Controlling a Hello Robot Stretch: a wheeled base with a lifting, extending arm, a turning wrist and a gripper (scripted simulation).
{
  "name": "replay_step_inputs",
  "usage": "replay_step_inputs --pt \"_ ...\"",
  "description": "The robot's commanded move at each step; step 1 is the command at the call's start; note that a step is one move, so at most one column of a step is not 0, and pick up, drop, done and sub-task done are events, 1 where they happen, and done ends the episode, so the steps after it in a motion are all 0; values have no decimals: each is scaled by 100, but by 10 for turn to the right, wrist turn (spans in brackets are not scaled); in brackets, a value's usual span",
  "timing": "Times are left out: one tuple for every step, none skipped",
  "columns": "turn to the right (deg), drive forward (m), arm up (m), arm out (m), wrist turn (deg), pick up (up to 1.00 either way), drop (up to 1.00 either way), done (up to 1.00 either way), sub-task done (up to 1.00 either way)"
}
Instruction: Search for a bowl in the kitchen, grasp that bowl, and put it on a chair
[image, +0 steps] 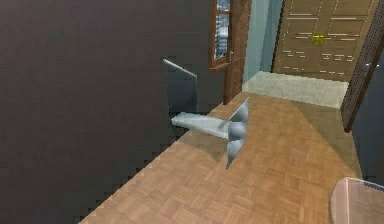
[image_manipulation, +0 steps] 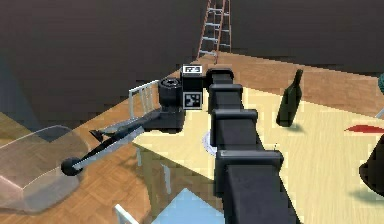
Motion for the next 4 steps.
replay_step_inputs --pt "0 0 0 0 450 0 0 0 0" --pt "0 0 0 0 360 0 0 0 0" --pt "0 0 -42 0 0 0 0 0 0" --pt "0 0 -50 0 0 0 0 0 0"
